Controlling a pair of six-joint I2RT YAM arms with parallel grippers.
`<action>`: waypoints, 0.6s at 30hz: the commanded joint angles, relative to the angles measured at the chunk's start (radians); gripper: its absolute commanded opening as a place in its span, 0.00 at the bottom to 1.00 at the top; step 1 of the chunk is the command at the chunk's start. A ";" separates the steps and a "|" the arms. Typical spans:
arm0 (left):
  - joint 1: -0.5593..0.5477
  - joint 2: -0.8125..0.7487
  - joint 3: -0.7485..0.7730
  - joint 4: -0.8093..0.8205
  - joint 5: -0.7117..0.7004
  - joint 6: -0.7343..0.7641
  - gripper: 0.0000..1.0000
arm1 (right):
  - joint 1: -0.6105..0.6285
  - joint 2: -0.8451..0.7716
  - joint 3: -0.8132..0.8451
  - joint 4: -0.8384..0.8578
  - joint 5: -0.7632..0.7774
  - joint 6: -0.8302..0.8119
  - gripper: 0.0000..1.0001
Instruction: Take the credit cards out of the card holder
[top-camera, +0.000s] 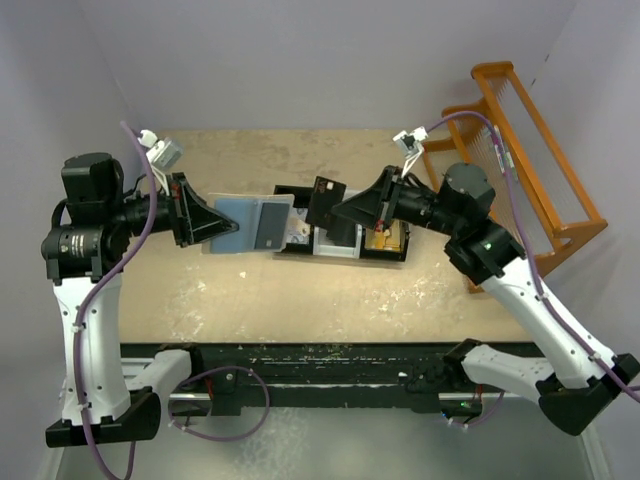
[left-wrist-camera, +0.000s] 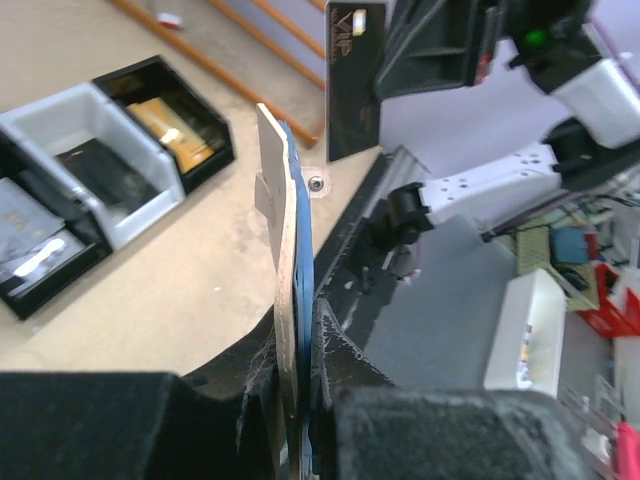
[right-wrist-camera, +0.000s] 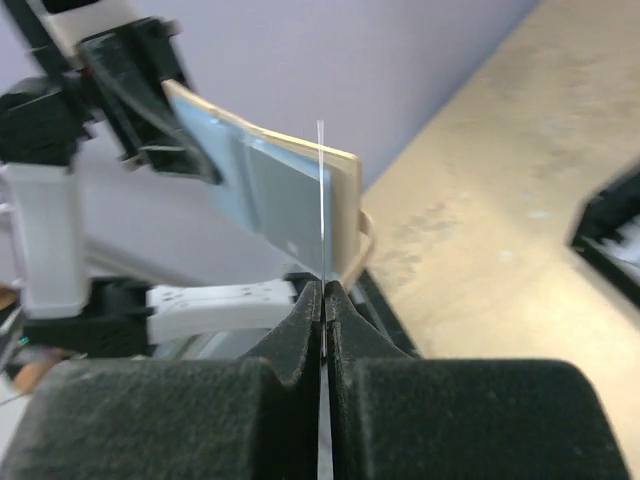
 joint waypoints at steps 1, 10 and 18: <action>0.004 -0.016 0.044 -0.059 -0.188 0.150 0.00 | -0.070 0.004 0.072 -0.347 0.187 -0.195 0.00; 0.004 -0.037 0.063 -0.091 -0.211 0.211 0.00 | -0.104 0.228 0.044 -0.392 0.376 -0.217 0.00; 0.004 -0.049 0.095 -0.143 -0.032 0.235 0.00 | -0.103 0.492 0.141 -0.371 0.480 -0.264 0.00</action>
